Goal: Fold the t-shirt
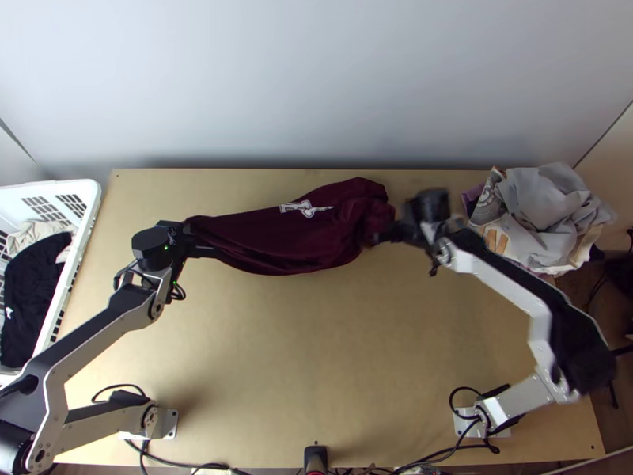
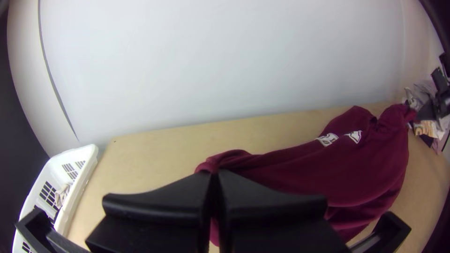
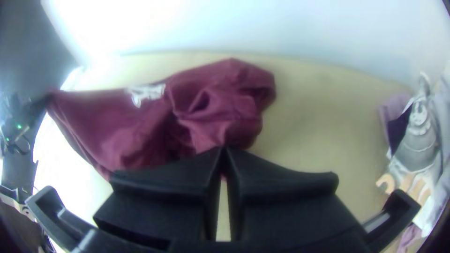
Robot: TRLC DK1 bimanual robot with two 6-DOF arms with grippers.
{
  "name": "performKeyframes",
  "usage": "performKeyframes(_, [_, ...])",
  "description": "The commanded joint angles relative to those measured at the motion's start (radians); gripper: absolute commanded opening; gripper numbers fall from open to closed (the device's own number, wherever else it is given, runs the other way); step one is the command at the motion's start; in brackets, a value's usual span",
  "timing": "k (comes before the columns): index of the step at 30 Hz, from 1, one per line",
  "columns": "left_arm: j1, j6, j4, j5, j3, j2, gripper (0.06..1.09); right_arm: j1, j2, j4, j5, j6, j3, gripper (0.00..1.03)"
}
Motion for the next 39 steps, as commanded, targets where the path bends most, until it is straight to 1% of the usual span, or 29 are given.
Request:
performKeyframes(1, [-0.015, -0.013, -0.027, 0.06, -0.016, -0.022, 0.11, -0.023, -0.2, -0.168, 0.003, 0.006, 0.152, 0.03])
performKeyframes(2, [-0.024, -0.013, -0.036, 0.063, -0.017, -0.03, 0.16, -0.011, -0.218, -0.191, 0.003, 0.011, 0.179, 0.03])
performKeyframes(3, [-0.03, -0.013, -0.047, 0.079, -0.016, -0.038, 0.28, 0.0, -0.234, -0.207, 0.003, 0.018, 0.21, 0.03])
performKeyframes(4, [-0.039, -0.013, -0.066, 0.104, -0.013, -0.047, 0.53, 0.017, -0.247, -0.222, 0.004, 0.026, 0.239, 0.03])
performKeyframes(5, [-0.048, -0.023, -0.106, 0.133, -0.007, -0.061, 0.91, 0.028, -0.257, -0.234, 0.004, 0.032, 0.265, 0.03])
performKeyframes(6, [-0.062, -0.034, -0.131, 0.156, -0.004, -0.079, 1.05, 0.037, -0.261, -0.248, 0.004, 0.038, 0.293, 0.03])
performKeyframes(8, [-0.099, -0.037, -0.137, 0.164, -0.011, -0.11, 1.04, 0.046, -0.263, -0.277, 0.004, 0.043, 0.342, 0.03])
performKeyframes(14, [-0.194, -0.051, -0.224, 0.168, -0.013, -0.161, 1.04, 0.049, -0.263, -0.293, 0.012, 0.054, 0.429, 0.03])
performKeyframes(19, [-0.217, -0.051, -0.267, 0.17, -0.014, -0.2, 1.04, 0.051, -0.261, -0.305, 0.021, 0.052, 0.495, 0.03])
performKeyframes(22, [-0.214, -0.029, -0.303, 0.168, -0.014, -0.22, 1.04, 0.055, -0.261, -0.308, 0.033, 0.047, 0.51, 0.03])
performKeyframes(27, [-0.119, 0.01, -0.327, 0.17, -0.048, -0.282, 1.04, 0.055, -0.255, -0.342, 0.044, 0.052, 0.596, 0.03])
performKeyframes(30, [-0.033, 0.036, -0.346, 0.211, -0.089, -0.342, 1.04, 0.054, -0.253, -0.363, 0.044, 0.051, 0.684, 0.03])
performKeyframes(33, [0.025, 0.056, -0.382, 0.225, -0.125, -0.417, 1.04, 0.042, -0.226, -0.399, 0.046, 0.04, 0.805, 0.03])
performKeyframes(36, [0.068, 0.056, -0.404, 0.241, -0.142, -0.457, 1.04, 0.017, -0.183, -0.445, 0.046, 0.04, 0.934, 0.03])
performKeyframes(39, [0.09, 0.053, -0.416, 0.244, -0.132, -0.463, 1.04, 0.006, -0.161, -0.449, 0.047, 0.034, 0.983, 0.03])
